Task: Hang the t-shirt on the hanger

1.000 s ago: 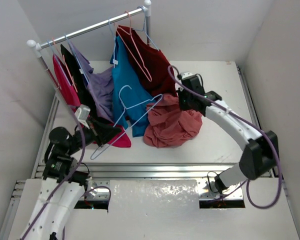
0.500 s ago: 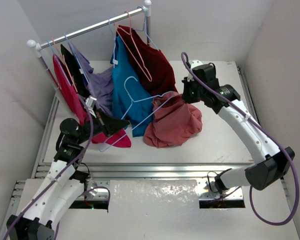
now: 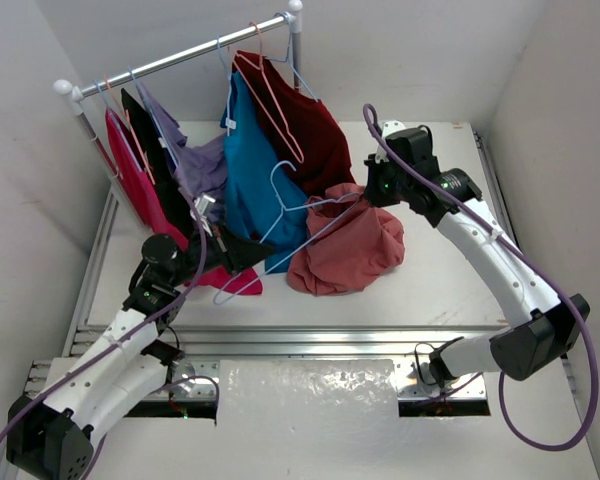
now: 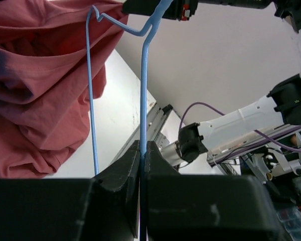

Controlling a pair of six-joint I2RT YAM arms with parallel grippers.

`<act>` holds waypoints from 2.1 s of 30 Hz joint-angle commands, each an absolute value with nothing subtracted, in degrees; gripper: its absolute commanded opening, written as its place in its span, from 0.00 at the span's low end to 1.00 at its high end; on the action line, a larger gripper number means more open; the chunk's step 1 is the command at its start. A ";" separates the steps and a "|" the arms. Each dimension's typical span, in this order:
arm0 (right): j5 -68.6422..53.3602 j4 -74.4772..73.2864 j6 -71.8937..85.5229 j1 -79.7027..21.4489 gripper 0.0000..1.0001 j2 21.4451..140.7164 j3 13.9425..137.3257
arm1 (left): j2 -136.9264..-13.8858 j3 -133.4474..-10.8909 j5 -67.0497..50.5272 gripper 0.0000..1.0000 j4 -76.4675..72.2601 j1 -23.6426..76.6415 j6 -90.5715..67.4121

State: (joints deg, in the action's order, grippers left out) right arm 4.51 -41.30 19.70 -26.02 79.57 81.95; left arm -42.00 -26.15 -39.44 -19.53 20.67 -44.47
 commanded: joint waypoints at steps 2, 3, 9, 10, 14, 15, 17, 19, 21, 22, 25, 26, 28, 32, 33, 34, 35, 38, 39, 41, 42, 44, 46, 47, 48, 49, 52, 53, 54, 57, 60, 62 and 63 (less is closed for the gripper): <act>8.25 -41.48 20.04 -25.84 0.00 78.57 84.29 | -40.87 -27.68 -37.54 0.00 -23.12 21.27 -44.56; 9.13 -41.75 19.87 -25.75 0.00 78.84 84.03 | -40.35 -27.95 -36.57 0.00 -21.11 21.27 -43.69; 14.33 -41.93 20.30 -25.23 0.00 77.79 79.55 | -34.90 -29.09 -34.28 0.00 -11.01 21.27 -39.99; 13.98 -40.97 20.30 -25.14 0.00 77.52 78.85 | -33.76 -28.74 -34.45 0.00 -10.64 21.27 -39.82; 12.92 -40.52 21.09 -25.14 0.00 77.17 78.31 | -33.49 -26.99 -36.21 0.00 -10.89 21.27 -39.99; 12.83 -40.60 21.27 -25.14 0.00 77.25 78.57 | -33.66 -26.63 -36.30 0.00 -11.07 21.27 -39.99; 12.22 -40.52 21.45 -25.14 0.00 77.26 78.92 | -34.54 -26.11 -36.39 0.00 -11.95 21.27 -40.08; 12.30 -40.52 21.45 -25.14 0.00 77.26 79.10 | -35.68 -25.49 -36.65 0.00 -12.91 21.27 -40.34; 12.74 -40.43 21.45 -25.14 0.00 76.99 79.10 | -37.17 -25.14 -37.18 0.00 -14.40 21.36 -40.96; 12.74 -40.34 21.36 -25.14 0.00 76.82 79.10 | -37.61 -24.61 -37.61 0.00 -15.89 21.44 -41.48; 11.35 -39.82 21.27 -25.14 0.00 76.47 79.01 | -39.90 -23.30 -37.70 0.00 -18.62 22.06 -42.71; 10.82 -39.64 21.18 -25.14 0.00 76.20 78.93 | -41.12 -23.03 -37.79 0.00 -20.98 22.58 -43.06; 10.55 -39.46 21.36 -25.14 0.00 76.20 79.01 | -42.44 -22.68 -37.97 0.00 -23.46 23.46 -44.20; 11.07 -39.46 21.09 -25.14 0.00 76.64 79.54 | -45.43 -23.99 -36.48 0.00 -25.84 27.23 -44.21; 10.99 -39.55 21.01 -25.14 0.00 76.99 79.72 | -45.70 -24.26 -36.04 0.00 -26.10 27.77 -44.12; 10.64 -39.64 21.01 -25.14 0.00 77.17 79.89 | -45.96 -24.52 -35.25 0.00 -26.45 28.30 -44.21; 10.20 -39.46 20.92 -25.14 0.00 77.25 79.89 | -46.23 -24.78 -34.72 0.00 -27.41 29.34 -44.30; 5.92 -38.94 21.35 -25.14 0.00 77.08 79.37 | -47.46 -25.49 -32.00 0.00 -31.79 31.28 -44.82; 3.89 -38.76 21.79 -25.14 0.00 76.91 79.28 | -48.33 -26.01 -31.56 0.00 -33.21 31.72 -45.26; 0.28 -38.93 22.32 -25.22 0.00 76.73 79.54 | -50.17 -27.41 -29.72 0.00 -35.32 32.69 -45.35; -3.30 -39.20 22.93 -25.22 0.00 76.55 79.80 | -50.71 -28.55 -28.75 0.00 -35.33 33.04 -45.09; -5.79 -39.37 23.64 -25.22 0.00 75.15 80.59 | -51.41 -31.81 -24.29 0.00 -33.76 34.01 -43.86; -9.74 -39.20 24.96 -25.31 0.00 73.57 81.12 | -52.20 -35.13 -20.76 0.00 -32.53 34.45 -42.72; -11.84 -38.85 25.57 -25.31 0.00 71.91 81.12 | -52.82 -36.11 -20.13 0.00 -32.78 34.63 -42.54; -18.30 -37.54 26.53 -25.31 0.00 71.20 81.47 | -53.26 -37.08 -19.78 0.00 -33.13 34.63 -42.37; -22.55 -36.66 27.06 -25.31 0.00 70.67 81.65 | -53.87 -39.70 -20.04 0.00 -34.09 34.63 -42.19; -36.68 -33.49 29.61 -25.58 0.00 69.96 84.97 | -59.47 -46.72 -26.15 0.00 -37.42 34.72 -42.27; -38.65 -33.31 30.05 -25.66 0.00 70.05 86.38 | -60.81 -48.41 -28.80 0.00 -38.92 34.72 -42.71; -39.02 -34.18 30.15 -25.66 0.00 69.79 89.88 | -63.08 -50.69 -33.44 0.00 -42.33 34.80 -43.85; -40.59 -35.25 29.88 -25.66 0.00 68.21 93.16 | -64.34 -51.42 -34.90 0.00 -44.82 34.80 -44.39; -45.77 -29.29 32.95 -25.66 0.00 64.43 87.75 | -64.16 -48.18 -33.58 0.00 -49.27 34.89 -44.64; -47.20 -28.13 33.66 -25.66 0.00 63.46 85.09 | -64.07 -43.89 -33.58 0.00 -53.77 34.89 -47.09; -46.24 -28.56 33.40 -25.66 0.00 63.54 82.73 | -64.07 -42.55 -33.57 0.00 -58.14 34.89 -47.63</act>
State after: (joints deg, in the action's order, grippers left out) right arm -39.51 -32.40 30.85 -24.95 63.77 86.83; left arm -64.69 -45.69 -33.06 -44.27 34.28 -45.60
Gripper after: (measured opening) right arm 0.002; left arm 0.011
